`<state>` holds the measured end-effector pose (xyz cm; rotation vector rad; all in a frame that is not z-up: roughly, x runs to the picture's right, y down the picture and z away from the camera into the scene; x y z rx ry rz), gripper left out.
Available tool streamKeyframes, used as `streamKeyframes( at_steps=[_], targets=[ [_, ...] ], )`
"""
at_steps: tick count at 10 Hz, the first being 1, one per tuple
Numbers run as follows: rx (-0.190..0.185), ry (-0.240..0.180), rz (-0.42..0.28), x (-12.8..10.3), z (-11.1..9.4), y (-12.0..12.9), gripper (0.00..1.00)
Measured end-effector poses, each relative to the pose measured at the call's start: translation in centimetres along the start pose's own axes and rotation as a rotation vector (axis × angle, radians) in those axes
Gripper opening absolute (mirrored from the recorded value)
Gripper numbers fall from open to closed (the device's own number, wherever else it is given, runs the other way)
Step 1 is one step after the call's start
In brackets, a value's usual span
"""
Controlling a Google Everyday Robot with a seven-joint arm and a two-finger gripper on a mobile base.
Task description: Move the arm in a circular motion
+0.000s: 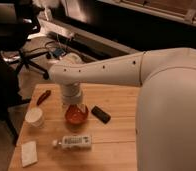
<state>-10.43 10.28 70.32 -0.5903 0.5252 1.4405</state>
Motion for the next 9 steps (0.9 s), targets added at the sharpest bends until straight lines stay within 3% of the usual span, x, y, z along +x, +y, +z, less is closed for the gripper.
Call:
streamKeyframes(
  at_steps=[6,7,9],
  targets=[
    [-0.001,-0.001,-0.003,-0.1,0.0,0.0,0.65],
    [-0.005,-0.007,-0.016,-0.4,-0.1,0.3,0.65],
    [-0.026,-0.045,-0.106,-3.0,-0.7,3.1,0.65]
  ],
)
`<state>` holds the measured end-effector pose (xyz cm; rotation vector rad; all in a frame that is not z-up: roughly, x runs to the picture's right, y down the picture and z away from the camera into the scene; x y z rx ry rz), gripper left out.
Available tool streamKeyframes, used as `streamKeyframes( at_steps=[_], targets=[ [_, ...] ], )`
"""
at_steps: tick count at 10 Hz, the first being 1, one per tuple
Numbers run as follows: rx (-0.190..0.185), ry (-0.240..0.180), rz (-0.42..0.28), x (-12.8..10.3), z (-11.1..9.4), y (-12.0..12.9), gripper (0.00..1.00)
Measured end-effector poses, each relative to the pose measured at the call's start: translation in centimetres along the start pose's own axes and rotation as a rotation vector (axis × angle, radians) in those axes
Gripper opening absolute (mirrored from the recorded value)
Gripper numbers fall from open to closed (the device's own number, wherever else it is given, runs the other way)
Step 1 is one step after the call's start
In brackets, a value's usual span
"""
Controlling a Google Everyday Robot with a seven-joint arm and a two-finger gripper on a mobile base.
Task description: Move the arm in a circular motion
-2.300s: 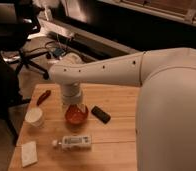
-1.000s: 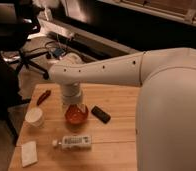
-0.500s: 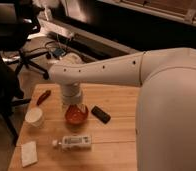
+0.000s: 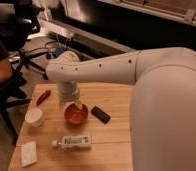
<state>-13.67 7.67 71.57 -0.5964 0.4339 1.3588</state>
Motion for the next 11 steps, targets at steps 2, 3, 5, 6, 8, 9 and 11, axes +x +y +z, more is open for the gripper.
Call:
streamKeyframes(
  at_steps=[2,3,5,6,8,9,11],
  targets=[
    [0.005,-0.049,-0.124,-4.8,-0.4,3.1,0.65],
    [0.013,-0.073,-0.154,-7.0,-0.6,3.7,0.65],
    [0.032,-0.145,-0.176,-12.8,-1.3,2.7,0.65],
    [0.041,-0.175,-0.169,-14.7,-1.8,1.4,0.65],
    [0.077,-0.253,-0.112,-19.0,-3.7,-4.4,0.65],
    [0.101,-0.275,-0.068,-19.9,-4.6,-8.2,0.65],
    [0.159,-0.288,0.041,-19.4,-5.8,-17.1,0.65]
  ],
)
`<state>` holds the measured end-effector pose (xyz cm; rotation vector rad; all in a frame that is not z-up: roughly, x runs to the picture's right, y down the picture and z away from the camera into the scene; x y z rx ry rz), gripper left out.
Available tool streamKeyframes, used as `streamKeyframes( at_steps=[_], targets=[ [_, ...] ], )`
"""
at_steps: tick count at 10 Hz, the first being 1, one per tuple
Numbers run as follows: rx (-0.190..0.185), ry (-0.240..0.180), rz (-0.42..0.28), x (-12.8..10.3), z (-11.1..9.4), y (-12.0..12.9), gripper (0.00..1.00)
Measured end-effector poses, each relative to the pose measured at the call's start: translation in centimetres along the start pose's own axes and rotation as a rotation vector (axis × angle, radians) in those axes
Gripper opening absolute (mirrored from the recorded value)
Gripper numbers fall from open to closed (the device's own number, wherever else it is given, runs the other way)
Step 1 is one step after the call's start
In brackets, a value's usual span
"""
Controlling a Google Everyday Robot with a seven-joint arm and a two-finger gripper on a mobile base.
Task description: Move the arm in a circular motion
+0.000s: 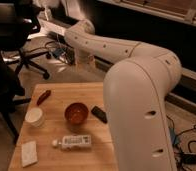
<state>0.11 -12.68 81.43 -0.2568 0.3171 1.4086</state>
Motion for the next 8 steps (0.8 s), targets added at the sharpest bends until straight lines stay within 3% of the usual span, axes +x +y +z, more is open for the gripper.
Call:
streamKeyframes(
  at_steps=[2,3,4,5,6,8],
  targets=[
    [0.07,0.036,0.112,3.5,0.1,-8.7,0.65],
    [0.101,0.07,0.157,6.2,0.4,-12.1,0.65],
    [0.118,0.121,0.171,9.8,0.9,-13.9,0.65],
    [0.117,0.154,0.155,12.1,1.2,-13.6,0.65],
    [0.093,0.199,0.106,15.4,1.4,-11.5,0.65],
    [0.015,0.246,-0.041,20.2,0.5,-4.9,0.65]
  ],
)
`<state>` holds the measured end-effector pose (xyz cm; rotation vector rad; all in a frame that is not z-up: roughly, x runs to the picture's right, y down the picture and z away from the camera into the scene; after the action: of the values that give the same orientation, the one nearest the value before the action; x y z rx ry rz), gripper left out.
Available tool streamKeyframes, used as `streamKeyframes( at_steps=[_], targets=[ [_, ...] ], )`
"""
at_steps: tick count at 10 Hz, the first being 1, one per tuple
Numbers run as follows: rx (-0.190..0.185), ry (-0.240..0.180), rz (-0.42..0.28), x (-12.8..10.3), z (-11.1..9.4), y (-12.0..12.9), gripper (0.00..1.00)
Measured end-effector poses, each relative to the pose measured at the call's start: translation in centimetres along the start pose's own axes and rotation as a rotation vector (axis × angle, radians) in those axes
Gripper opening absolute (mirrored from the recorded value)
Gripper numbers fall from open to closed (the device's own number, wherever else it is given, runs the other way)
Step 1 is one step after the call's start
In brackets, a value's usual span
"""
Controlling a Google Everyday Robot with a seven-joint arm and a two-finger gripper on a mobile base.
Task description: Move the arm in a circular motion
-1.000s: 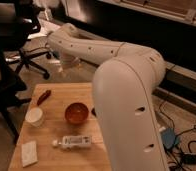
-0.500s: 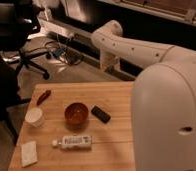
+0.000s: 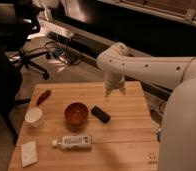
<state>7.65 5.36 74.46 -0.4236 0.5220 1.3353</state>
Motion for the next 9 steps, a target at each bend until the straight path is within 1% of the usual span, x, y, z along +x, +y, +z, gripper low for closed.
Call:
streamKeyframes(
  at_steps=[1,3,4,5,6,7,8,9],
  targets=[
    [-0.038,0.01,-0.074,1.6,-0.4,3.3,0.65],
    [-0.165,0.039,-0.266,4.6,-2.0,12.3,0.65],
    [-0.208,0.054,-0.346,5.6,-2.5,15.6,0.65],
    [-0.246,0.075,-0.45,6.5,-3.0,19.3,0.65],
    [-0.275,0.09,-0.554,6.9,-3.5,22.8,0.65],
    [-0.285,0.086,-0.613,6.4,-3.7,24.8,0.65],
    [-0.286,0.06,-0.67,4.5,-4.1,27.1,0.65],
    [-0.27,0.011,-0.687,1.1,-4.4,28.3,0.65]
  ],
)
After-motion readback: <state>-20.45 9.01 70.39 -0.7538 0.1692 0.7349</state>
